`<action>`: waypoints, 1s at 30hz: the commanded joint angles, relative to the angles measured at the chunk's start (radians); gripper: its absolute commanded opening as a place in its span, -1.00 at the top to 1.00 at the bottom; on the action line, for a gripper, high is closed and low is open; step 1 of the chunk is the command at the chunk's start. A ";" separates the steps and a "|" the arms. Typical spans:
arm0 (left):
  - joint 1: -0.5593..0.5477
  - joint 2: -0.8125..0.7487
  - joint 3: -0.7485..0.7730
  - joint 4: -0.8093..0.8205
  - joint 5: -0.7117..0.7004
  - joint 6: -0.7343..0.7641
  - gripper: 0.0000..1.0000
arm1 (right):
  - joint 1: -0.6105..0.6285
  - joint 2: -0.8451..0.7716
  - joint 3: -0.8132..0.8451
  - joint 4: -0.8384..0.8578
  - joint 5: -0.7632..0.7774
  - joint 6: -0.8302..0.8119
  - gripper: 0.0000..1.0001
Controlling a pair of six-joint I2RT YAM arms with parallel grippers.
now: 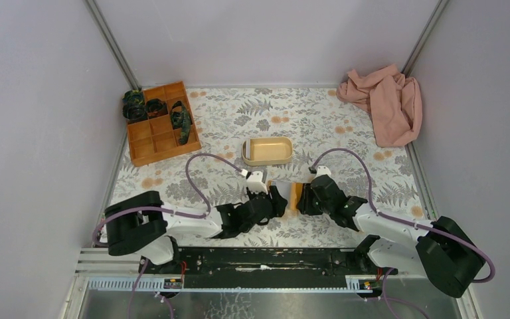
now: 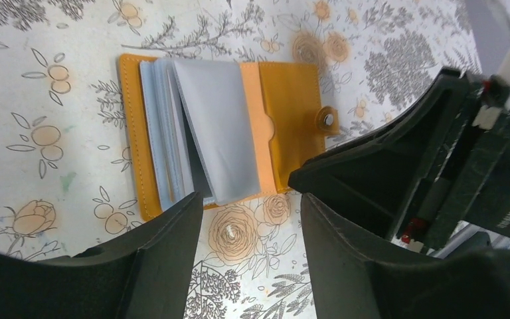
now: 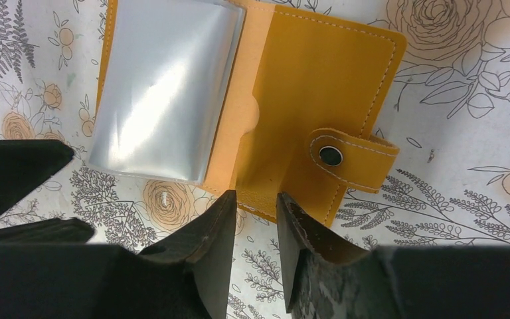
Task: Take the credit cards out of the card holder
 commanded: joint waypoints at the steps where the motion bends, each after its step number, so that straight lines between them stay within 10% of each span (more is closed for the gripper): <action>1: 0.017 0.049 0.046 0.063 0.056 0.018 -0.27 | -0.014 -0.009 -0.026 -0.008 0.013 -0.001 0.27; 30: 0.067 0.305 0.186 0.303 0.242 0.032 -0.21 | -0.025 -0.176 -0.075 -0.059 0.004 0.020 0.28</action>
